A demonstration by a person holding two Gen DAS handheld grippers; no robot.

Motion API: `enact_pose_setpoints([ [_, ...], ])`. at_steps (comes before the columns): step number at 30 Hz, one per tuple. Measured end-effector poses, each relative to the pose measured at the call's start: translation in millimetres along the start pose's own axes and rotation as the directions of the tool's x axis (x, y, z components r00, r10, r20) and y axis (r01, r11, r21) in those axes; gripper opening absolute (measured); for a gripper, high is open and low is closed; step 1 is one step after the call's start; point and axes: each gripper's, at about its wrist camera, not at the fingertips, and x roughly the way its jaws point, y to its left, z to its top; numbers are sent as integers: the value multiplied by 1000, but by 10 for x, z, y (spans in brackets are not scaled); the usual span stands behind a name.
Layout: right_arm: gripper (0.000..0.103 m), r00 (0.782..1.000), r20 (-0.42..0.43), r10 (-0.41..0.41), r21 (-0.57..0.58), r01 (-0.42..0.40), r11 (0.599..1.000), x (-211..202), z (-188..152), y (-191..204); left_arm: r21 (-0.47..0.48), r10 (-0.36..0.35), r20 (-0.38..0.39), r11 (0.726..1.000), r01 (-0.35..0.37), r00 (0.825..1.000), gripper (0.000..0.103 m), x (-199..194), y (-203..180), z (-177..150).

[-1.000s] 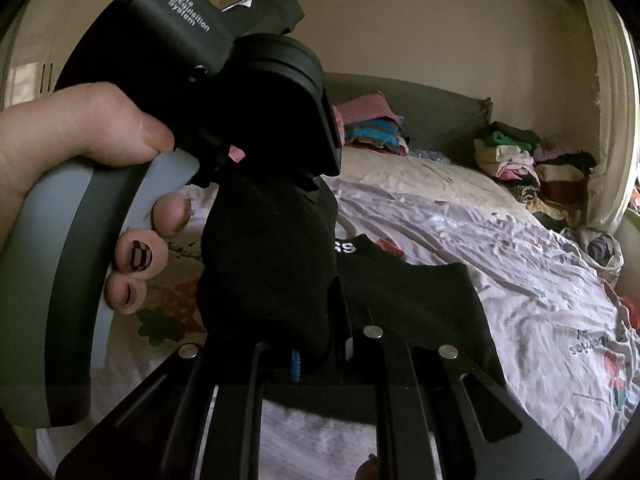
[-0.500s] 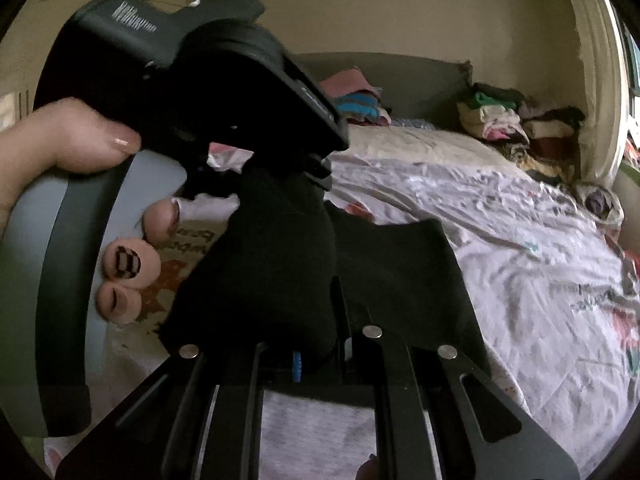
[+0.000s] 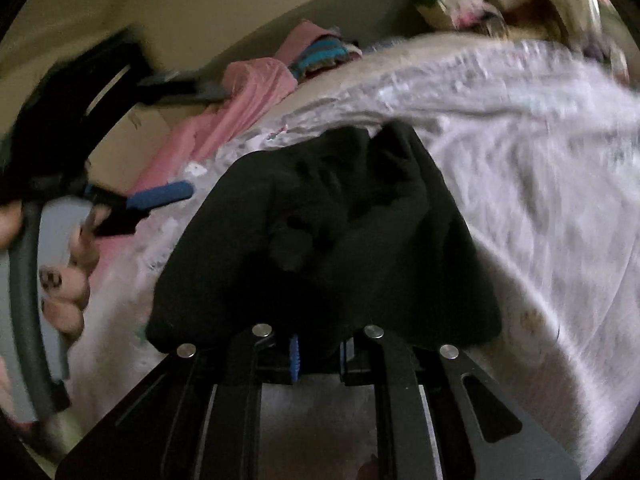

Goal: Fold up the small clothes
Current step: 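Carry the folded shirt in the right gripper across the bedsheet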

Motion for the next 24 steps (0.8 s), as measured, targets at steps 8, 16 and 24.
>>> enact_pose_setpoints([
  [8, 70, 980, -78, 185, 117, -176, 977, -218, 124, -80, 126, 172, 24, 977, -174, 985, 92, -79, 163, -275],
  [16, 82, 967, -204, 153, 108, -133, 985, 103, 603, -183, 132, 206, 12, 970, -205, 979, 92, -27, 459, -398],
  [24, 53, 951, -281, 130, 85, -110, 990, 538, 968, -193, 147, 158, -10, 977, -155, 987, 93, 19, 531, -412],
])
